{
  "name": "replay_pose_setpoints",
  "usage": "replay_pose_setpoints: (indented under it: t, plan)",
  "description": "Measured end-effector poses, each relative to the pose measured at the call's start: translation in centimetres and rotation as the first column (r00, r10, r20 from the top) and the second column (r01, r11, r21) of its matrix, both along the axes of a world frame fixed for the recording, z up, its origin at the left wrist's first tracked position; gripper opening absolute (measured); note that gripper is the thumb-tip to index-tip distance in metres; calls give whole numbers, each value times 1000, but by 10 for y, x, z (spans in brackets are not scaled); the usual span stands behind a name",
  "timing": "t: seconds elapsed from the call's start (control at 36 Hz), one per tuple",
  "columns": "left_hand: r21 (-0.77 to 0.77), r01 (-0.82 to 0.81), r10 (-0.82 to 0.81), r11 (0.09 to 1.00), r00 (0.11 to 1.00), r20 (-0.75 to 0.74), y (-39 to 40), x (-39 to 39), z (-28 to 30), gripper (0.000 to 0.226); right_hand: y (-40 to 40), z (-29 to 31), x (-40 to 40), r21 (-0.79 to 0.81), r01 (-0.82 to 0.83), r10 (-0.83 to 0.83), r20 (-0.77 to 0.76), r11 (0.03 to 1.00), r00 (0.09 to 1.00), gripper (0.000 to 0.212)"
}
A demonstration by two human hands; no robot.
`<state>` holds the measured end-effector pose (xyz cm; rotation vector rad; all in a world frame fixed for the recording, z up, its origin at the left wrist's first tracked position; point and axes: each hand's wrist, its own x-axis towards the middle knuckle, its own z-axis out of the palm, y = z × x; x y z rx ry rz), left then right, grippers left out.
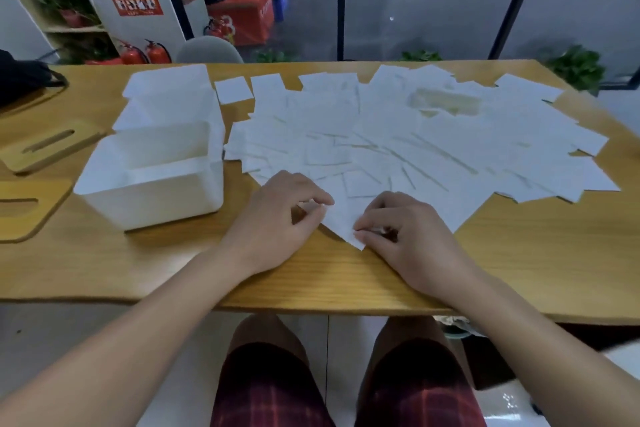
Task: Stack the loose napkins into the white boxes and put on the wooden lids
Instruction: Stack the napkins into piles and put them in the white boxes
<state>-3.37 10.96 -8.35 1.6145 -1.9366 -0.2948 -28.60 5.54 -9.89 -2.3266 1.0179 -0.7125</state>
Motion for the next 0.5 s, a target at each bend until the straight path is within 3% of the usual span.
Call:
replay_pose_setpoints:
  t: [0.17, 0.28, 0.5]
  plan:
    - [-4, 93, -93, 996, 995, 22, 13, 6, -2, 10, 1, 5, -12, 33, -87, 87, 21, 996, 996, 9]
    - [24, 116, -117, 993, 992, 53, 25, 10, -5, 13, -3, 10, -24, 41, -148, 150, -58, 988, 987, 13]
    - [93, 194, -193, 977, 981, -18, 35, 2, -5, 12, -2, 7, -31, -16, -63, 62, -44, 998, 997, 3]
